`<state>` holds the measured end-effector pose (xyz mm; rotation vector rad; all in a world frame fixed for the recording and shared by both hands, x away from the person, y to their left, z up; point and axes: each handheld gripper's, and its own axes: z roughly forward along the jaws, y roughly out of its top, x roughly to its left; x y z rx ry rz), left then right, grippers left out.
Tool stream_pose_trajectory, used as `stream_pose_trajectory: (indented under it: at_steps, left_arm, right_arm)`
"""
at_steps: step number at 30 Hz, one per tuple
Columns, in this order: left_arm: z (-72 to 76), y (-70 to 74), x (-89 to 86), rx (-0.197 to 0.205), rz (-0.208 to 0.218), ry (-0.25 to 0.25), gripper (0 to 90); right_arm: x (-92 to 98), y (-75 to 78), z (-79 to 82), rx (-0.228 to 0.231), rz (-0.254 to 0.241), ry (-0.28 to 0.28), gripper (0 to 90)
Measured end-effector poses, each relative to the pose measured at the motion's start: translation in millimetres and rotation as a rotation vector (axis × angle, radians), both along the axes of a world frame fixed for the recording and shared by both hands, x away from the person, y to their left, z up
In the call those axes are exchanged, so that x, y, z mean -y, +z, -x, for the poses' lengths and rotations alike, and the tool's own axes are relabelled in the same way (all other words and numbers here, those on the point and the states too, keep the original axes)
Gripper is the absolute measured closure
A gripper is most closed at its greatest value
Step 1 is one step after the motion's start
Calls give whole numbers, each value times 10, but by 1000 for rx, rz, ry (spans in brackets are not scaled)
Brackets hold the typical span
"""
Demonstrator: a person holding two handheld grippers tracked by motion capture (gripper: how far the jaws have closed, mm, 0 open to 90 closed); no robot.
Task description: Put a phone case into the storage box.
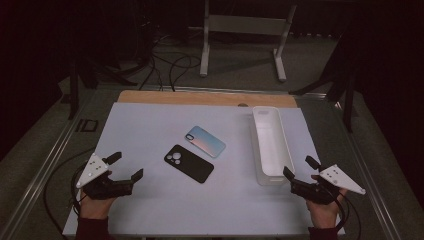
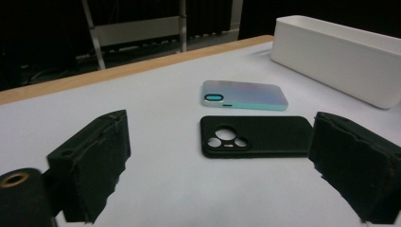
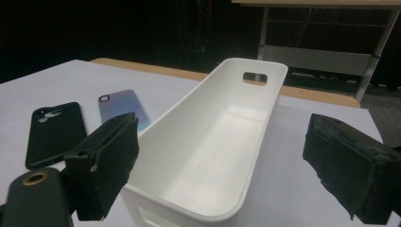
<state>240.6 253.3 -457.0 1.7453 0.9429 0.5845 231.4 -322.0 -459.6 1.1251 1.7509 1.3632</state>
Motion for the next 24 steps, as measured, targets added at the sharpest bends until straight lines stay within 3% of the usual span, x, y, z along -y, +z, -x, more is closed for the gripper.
stream_pose_trajectory:
  at_steps: [4, 11, 16, 24]
  left_arm:
    - [-37, 34, 36, -11, -3, 0, 120]
    - [-153, 169, 257, -8, -64, -7, 214]
    - [-254, 215, 345, -17, -61, -9, 317]
    - [-524, 212, 628, -32, -62, -82, 498]
  right_arm:
    - [2, 2, 2, 4, -1, -2, 108]
    - [23, 12, 12, 12, -8, -14, 108]
    - [29, 9, 12, 8, -8, -19, 108]
    - [34, 8, 13, 12, -2, -26, 109]
